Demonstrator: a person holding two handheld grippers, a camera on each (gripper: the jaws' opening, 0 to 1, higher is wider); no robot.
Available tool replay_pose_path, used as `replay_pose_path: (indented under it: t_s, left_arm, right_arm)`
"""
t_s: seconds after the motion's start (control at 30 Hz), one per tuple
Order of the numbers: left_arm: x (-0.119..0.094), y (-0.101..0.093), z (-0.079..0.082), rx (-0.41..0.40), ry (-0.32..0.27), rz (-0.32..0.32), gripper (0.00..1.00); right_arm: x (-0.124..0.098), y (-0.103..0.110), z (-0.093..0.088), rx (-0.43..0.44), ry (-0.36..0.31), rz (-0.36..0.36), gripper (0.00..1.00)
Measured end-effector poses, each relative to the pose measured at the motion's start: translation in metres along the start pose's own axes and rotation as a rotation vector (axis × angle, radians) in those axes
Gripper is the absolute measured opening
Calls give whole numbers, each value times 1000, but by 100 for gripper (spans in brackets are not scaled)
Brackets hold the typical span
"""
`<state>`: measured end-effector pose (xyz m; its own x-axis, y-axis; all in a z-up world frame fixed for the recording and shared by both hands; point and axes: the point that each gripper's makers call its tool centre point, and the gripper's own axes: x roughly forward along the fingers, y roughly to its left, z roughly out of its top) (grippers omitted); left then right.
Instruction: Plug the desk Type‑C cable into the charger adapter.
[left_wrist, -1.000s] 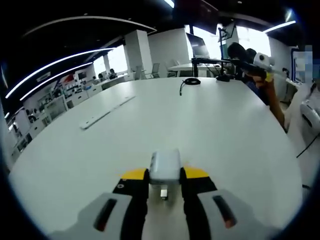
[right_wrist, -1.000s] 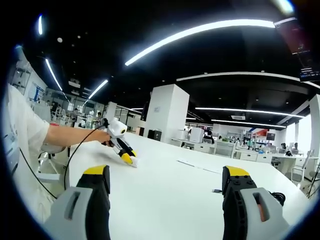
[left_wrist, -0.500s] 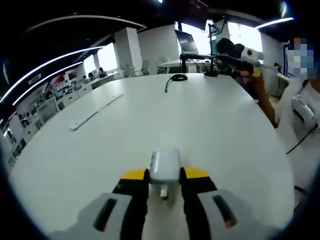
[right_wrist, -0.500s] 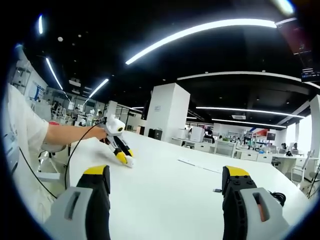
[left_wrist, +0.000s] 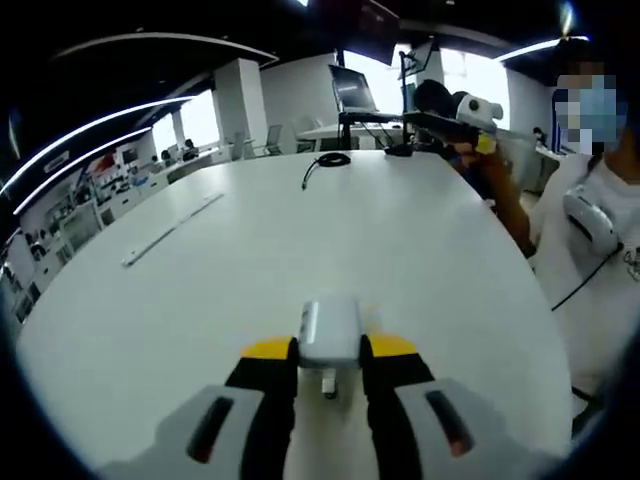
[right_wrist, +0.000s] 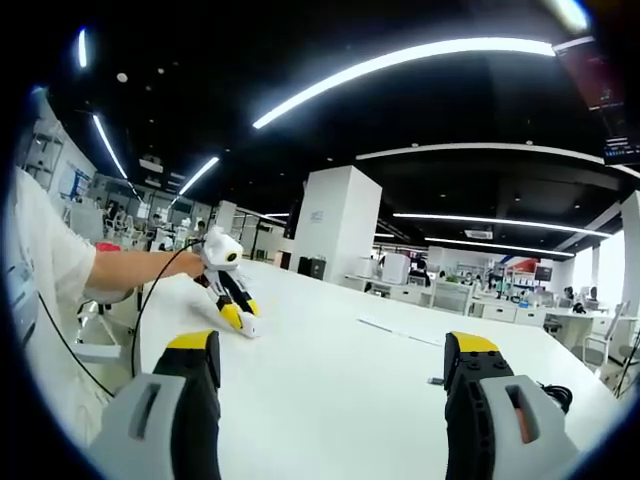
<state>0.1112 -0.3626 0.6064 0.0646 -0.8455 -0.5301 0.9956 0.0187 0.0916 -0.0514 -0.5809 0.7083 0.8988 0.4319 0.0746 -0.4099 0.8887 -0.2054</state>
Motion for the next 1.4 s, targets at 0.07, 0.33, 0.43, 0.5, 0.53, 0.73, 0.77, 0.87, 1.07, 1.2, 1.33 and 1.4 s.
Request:
replay_pose_path:
  t_s: [0.07,0.33,0.43,0.5,0.53,0.73,0.77,0.87,1.07,1.2,1.33,1.4]
  left_arm:
    - [0,-4,0,5,0,-7,25]
    - [-2,-11,-1,20,6,-16,25]
    - [-4,-15,-2,28,5,-11,25]
    - [-4,-16,-2,30,-1,2,25]
    - [-4,-17,-3,31,-4,8,25]
    - [-5,-18,-3,6,-47,4,25]
    - [-6,-19,-3,2,-53,-1,25]
    - [-6,-19,-3,-4,-68,-8,25]
    - [-6,-20,-2,-11,-81,-25,25]
    - [-6,-24,-3,-14,-107,-34,25]
    - [-6,-24,-2,-7,-148,-48,25]
    - [-7,-22,-2,-26,-172,-70,25]
  right_arm:
    - [0,1,0,-4,1,4,95]
    - [0,1,-1,-4,7,2,95]
    - [0,1,-1,-4,3,0,95]
    - [0,1,0,-4,3,-1,95]
    - [0,1,-1,-4,4,-1,95]
    - [0,2,-2,-6,9,5,95]
    - [0,2,-2,-6,9,4,95]
    - [0,1,-3,-7,11,2,95]
    - [3,5,-5,-10,21,8,95]
    - [5,7,-7,-11,26,13,95]
    - [9,10,-12,-12,42,17,95]
    - [11,14,-13,-16,50,29,95]
